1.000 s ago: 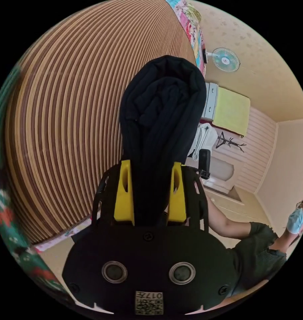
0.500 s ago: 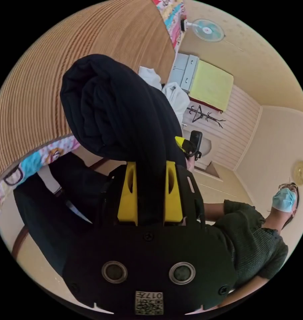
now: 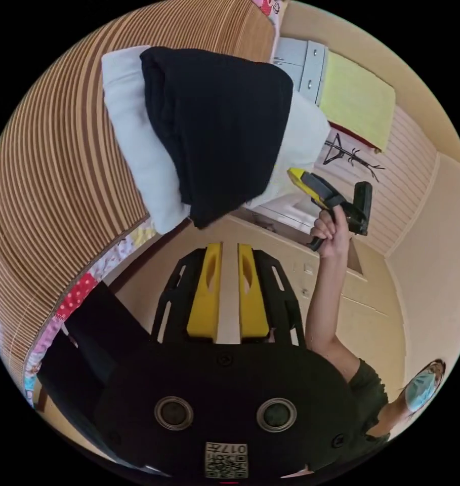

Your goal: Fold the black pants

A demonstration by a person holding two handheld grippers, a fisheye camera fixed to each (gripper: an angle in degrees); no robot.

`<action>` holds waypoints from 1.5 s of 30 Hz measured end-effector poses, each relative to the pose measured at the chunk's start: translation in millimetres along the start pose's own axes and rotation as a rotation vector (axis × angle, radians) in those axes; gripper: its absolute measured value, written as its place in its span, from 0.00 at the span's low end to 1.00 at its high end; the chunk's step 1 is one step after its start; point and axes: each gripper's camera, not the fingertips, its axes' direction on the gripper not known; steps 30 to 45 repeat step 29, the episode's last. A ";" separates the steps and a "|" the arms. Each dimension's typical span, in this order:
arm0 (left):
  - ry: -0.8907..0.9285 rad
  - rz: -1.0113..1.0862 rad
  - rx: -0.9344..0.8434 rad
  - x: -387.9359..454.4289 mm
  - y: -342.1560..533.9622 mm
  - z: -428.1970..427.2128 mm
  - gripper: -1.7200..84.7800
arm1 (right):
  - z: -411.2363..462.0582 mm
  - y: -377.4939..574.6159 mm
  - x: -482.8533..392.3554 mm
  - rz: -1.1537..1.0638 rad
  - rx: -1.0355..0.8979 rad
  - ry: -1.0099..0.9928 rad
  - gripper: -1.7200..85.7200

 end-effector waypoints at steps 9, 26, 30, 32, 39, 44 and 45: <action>-0.452 -0.259 -0.164 -109.6 113.6 -36.1 0.10 | 162.6 23.2 -39.9 -0.068 0.120 0.231 0.03; -0.606 -0.409 0.428 -87.7 365.0 -217.7 0.11 | 213.5 180.8 -140.4 0.139 0.094 -0.027 0.02; -0.550 -0.408 0.619 -85.0 396.9 -237.6 0.12 | 259.2 195.5 -191.9 0.123 -0.030 -0.184 0.02; -0.550 -0.408 0.619 -85.0 396.9 -237.6 0.12 | 259.2 195.5 -191.9 0.123 -0.030 -0.184 0.02; -0.550 -0.408 0.619 -85.0 396.9 -237.6 0.12 | 259.2 195.5 -191.9 0.123 -0.030 -0.184 0.02; -0.550 -0.408 0.619 -85.0 396.9 -237.6 0.12 | 259.2 195.5 -191.9 0.123 -0.030 -0.184 0.02; -0.550 -0.408 0.619 -85.0 396.9 -237.6 0.12 | 259.2 195.5 -191.9 0.123 -0.030 -0.184 0.02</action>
